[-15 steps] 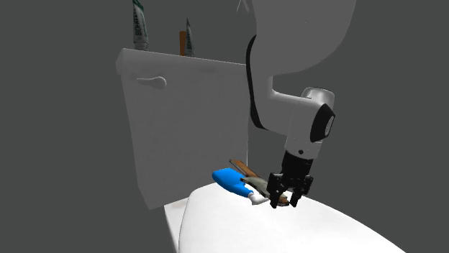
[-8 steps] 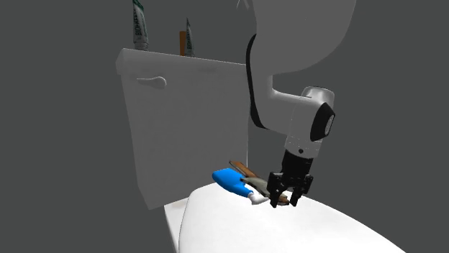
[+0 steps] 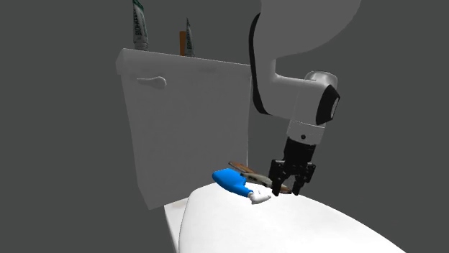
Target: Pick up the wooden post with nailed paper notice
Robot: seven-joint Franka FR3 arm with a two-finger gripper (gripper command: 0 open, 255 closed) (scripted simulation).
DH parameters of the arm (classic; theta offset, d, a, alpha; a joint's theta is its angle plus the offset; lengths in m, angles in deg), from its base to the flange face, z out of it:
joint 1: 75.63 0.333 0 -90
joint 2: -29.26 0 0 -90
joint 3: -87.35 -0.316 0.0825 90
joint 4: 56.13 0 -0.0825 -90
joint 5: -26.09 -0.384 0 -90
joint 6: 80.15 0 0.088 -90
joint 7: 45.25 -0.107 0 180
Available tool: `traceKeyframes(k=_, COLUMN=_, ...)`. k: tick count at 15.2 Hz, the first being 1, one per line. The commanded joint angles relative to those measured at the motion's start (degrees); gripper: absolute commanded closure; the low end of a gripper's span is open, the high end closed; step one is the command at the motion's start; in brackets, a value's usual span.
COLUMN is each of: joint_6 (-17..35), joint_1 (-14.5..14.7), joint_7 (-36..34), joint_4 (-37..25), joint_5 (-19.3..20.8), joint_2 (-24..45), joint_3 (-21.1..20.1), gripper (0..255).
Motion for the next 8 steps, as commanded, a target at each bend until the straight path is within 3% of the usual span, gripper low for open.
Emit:
traceKeyframes(k=1, joint_6=-1.14, joint_1=0.38, joint_7=-0.64, joint_4=-0.63, joint_5=0.57, joint_2=-1.00, joint_3=-0.02, gripper=255)
traceKeyframes(k=8, joint_6=-4.32, joint_1=0.67, joint_7=-2.13, joint_4=-2.44, joint_5=2.06, joint_2=-2.81, joint_3=0.44, gripper=255)
